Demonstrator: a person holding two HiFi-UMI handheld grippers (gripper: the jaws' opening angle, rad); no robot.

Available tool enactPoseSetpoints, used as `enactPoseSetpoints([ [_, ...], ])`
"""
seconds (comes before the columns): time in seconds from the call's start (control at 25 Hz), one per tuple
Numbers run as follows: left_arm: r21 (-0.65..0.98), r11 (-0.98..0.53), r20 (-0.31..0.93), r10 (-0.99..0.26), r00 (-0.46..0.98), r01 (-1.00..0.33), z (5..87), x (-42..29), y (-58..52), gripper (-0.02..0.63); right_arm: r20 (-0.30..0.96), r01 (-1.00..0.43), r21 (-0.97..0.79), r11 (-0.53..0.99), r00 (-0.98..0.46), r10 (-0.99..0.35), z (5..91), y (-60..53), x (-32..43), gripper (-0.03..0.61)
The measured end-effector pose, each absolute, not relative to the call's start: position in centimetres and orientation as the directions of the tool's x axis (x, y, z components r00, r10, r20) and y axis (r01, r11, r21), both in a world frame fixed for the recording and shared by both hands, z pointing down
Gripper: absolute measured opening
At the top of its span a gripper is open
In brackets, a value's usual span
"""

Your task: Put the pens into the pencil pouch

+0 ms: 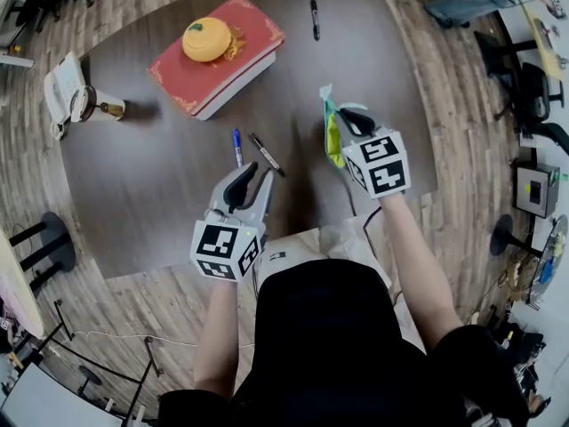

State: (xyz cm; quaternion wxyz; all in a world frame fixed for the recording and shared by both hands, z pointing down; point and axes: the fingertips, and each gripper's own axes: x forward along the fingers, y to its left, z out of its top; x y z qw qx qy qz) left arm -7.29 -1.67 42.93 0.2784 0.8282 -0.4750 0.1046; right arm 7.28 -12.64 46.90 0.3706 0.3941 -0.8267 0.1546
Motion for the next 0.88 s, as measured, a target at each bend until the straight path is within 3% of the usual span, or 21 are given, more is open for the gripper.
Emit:
enactPoseSetpoints([
  [0.48, 0.373, -0.336, 0.512, -0.702, 0.494, -0.865, 47.2, -6.3, 1.1, 0.115, 0.703, -0.760, 0.002, 0.650, -0.462, -0.541, 46.1, -11.2, 7.5, 0.029],
  [0.88, 0.347, -0.298, 0.611, -0.648, 0.455, -0.890, 52.5, -4.5, 2.0, 0.166, 0.665, -0.748, -0.005, 0.663, -0.498, -0.557, 45.5, -10.7, 7.7, 0.029],
])
